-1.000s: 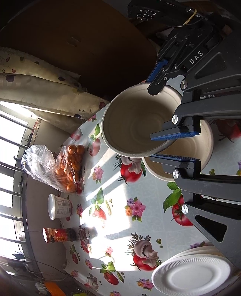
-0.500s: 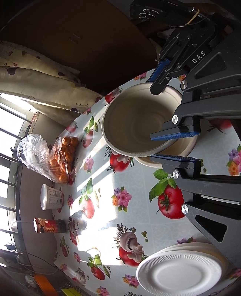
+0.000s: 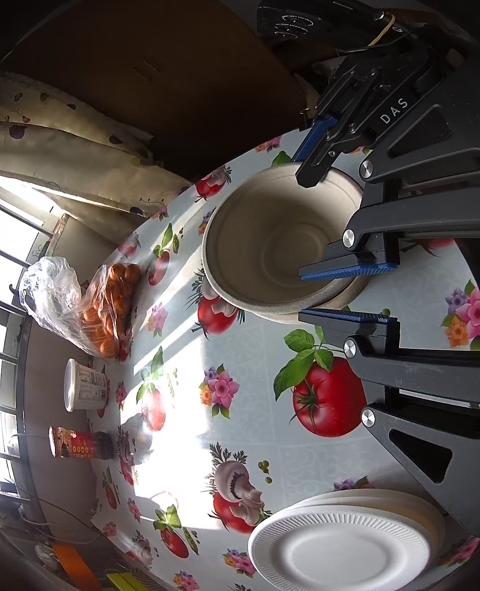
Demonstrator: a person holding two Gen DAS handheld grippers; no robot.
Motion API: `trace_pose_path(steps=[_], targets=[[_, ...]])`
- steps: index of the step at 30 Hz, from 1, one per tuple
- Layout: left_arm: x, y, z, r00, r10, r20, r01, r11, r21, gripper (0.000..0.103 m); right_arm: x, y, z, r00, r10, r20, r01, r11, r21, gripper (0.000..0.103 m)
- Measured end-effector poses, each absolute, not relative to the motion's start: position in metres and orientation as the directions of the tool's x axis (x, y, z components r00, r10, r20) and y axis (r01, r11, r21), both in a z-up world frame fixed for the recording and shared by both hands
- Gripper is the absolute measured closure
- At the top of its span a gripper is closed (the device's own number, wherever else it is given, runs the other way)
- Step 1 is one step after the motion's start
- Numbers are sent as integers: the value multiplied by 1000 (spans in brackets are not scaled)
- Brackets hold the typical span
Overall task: Organize plates and bowls
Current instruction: 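Lift both held bowls off the table and carry them toward the plates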
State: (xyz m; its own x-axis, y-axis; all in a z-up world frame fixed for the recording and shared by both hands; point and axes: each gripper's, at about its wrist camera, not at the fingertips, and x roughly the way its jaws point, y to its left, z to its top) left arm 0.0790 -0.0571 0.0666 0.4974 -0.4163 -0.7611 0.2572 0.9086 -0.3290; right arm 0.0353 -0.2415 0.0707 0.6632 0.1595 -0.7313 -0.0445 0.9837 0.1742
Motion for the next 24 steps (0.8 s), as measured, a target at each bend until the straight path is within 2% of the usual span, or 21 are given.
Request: trace_pose_path(steps=[24], targets=[[81,-59,57,480,-415,-773,239,910,-340,86,39,-245,61,649,164,-743,-35,982,186,82]])
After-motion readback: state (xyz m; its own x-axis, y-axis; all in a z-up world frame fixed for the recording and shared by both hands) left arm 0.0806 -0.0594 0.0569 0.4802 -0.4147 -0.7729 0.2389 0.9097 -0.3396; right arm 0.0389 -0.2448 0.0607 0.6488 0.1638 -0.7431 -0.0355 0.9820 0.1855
